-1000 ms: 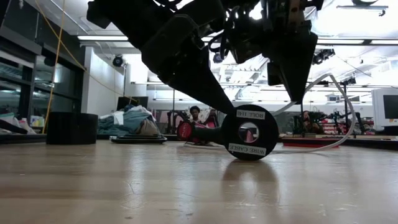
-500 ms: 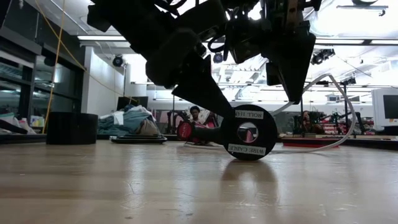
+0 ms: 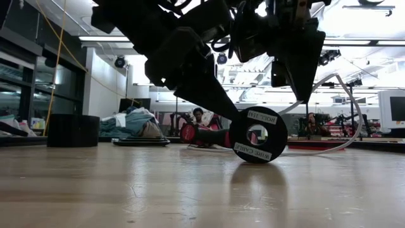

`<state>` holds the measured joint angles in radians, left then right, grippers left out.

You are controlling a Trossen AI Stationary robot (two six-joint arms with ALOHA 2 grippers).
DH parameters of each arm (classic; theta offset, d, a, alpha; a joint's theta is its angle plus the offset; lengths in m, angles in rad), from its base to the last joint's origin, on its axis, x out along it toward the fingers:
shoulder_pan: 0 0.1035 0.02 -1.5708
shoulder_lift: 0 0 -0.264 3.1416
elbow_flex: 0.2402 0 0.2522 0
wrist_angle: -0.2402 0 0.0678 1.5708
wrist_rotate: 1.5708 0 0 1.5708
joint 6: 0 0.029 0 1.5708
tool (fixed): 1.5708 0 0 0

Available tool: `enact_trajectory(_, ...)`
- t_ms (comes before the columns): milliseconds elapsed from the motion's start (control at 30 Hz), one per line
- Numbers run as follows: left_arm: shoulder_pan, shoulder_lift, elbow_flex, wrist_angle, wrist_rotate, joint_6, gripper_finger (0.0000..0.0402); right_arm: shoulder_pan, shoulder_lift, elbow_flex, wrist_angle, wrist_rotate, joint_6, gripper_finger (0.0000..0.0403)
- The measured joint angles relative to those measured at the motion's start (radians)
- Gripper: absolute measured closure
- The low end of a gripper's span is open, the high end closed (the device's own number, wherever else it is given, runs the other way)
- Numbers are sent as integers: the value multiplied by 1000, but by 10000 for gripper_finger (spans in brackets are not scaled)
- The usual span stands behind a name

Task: Coil cords
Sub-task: Coil the white cable wire into the black spool

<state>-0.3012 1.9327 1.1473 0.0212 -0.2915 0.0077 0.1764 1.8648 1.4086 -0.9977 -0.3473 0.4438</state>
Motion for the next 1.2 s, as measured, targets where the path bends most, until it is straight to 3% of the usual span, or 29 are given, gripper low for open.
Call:
enact_trajectory(467, 8, 32, 0, 54, 62, -14, 268, 1, 0, 0, 15, 4, -5, 403)
enact_trajectory(1200, 8, 51, -1, 56, 42, -59, 293, 2, 0, 0, -12, 29, 21, 403)
